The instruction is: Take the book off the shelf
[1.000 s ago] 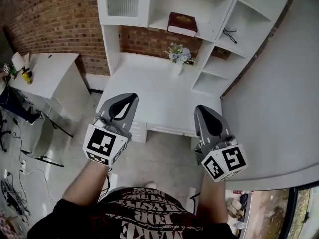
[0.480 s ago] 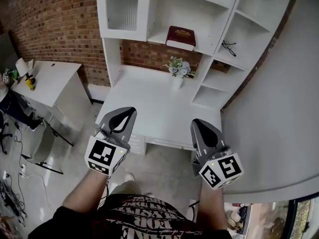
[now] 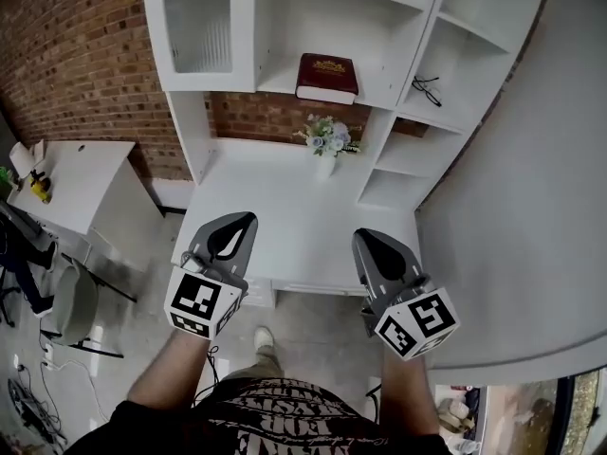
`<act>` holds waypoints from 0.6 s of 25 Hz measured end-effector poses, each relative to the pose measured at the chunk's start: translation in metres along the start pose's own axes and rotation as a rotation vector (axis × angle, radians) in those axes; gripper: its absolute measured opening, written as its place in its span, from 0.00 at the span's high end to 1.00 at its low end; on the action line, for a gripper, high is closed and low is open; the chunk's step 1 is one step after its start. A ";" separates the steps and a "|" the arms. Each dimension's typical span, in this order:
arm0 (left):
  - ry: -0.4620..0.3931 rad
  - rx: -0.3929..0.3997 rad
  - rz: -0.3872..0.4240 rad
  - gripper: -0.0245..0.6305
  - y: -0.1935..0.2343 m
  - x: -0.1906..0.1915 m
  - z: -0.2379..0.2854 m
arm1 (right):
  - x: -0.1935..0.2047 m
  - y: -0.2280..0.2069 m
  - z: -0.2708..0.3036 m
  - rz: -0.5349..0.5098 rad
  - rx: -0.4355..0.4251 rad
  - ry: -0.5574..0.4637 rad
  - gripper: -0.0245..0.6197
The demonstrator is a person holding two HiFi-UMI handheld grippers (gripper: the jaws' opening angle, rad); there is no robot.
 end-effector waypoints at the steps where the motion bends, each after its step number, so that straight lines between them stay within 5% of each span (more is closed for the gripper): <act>1: 0.000 0.012 -0.003 0.96 0.003 0.003 0.010 | -0.001 -0.006 0.006 0.001 0.007 0.001 0.93; 15: -0.023 0.091 -0.021 0.96 0.057 0.027 0.131 | -0.018 -0.081 0.097 0.019 0.070 0.025 0.93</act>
Point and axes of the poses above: the fingertips, and each gripper's own axes: z forward along the fingers, y to its left, x out of its underside, the point moved 5 cm from there along -z, backward along the fingers, and after that the axes turned 14 degrees about z, right-handed, at the moved point
